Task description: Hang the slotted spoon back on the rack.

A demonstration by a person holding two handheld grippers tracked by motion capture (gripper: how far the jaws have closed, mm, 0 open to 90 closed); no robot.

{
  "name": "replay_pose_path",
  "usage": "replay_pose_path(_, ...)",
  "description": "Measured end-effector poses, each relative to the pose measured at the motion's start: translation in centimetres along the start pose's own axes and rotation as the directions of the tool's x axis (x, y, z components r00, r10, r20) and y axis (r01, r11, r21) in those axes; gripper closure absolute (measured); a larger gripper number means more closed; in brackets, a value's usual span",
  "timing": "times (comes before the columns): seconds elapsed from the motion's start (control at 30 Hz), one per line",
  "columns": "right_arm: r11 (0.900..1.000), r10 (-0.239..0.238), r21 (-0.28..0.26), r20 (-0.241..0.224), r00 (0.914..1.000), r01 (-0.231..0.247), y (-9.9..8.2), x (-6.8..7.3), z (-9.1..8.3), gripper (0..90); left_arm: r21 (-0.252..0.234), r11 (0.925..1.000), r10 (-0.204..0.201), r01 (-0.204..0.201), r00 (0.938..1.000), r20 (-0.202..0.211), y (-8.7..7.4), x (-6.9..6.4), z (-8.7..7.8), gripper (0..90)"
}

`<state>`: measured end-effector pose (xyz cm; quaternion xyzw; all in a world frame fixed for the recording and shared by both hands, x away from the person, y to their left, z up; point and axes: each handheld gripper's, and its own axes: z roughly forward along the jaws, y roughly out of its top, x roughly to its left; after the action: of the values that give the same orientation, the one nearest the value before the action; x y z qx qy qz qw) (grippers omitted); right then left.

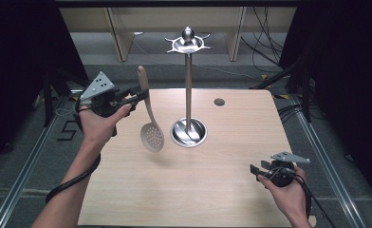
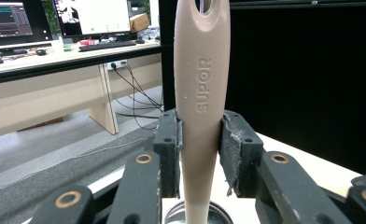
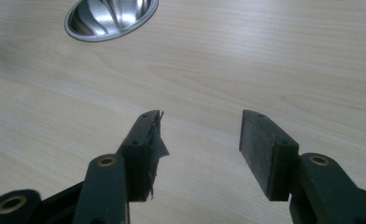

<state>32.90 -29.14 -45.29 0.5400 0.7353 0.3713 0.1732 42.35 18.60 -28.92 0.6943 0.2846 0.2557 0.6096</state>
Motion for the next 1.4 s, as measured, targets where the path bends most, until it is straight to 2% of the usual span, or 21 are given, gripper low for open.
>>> replay_pose_path(0.47, 0.9999, -0.014, -0.007, 0.003, 0.9999, 0.014, 0.0, -0.1, 0.1, 48.8, 0.016, 0.9999, 0.006, -0.006, 1.0000, 0.002, 0.7, 0.2, 1.0, 69.2)
replay_pose_path(0.5, 1.0000, 0.000, -0.001, -0.002, 1.0000, 0.000, 0.0, 0.0, 0.0, 48.8, 0.017, 0.9999, 0.005, -0.005, 1.0000, 0.002, 0.7, 0.2, 1.1, 69.2)
replay_pose_path(1.17, 0.9999, -0.009, -0.005, 0.003, 1.0000, 0.009, 0.0, -0.1, 0.0, 48.7, 0.032, 0.9995, 0.005, -0.005, 0.9999, 0.010, 1.5, 0.5, 2.6, 69.2)
replay_pose_path(1.2, 1.0000, -0.009, -0.004, 0.001, 1.0000, 0.009, 0.0, -0.1, 0.0, 48.8, 0.039, 0.9992, -0.009, 0.009, 0.9999, 0.014, 1.5, 0.4, 2.7, 69.2)
replay_pose_path(1.4, 0.9999, -0.009, -0.004, 0.003, 1.0000, 0.009, 0.0, -0.1, -0.1, 48.7, 0.044, 0.9990, -0.008, 0.007, 0.9998, 0.020, 1.7, 0.5, 2.9, 69.2)
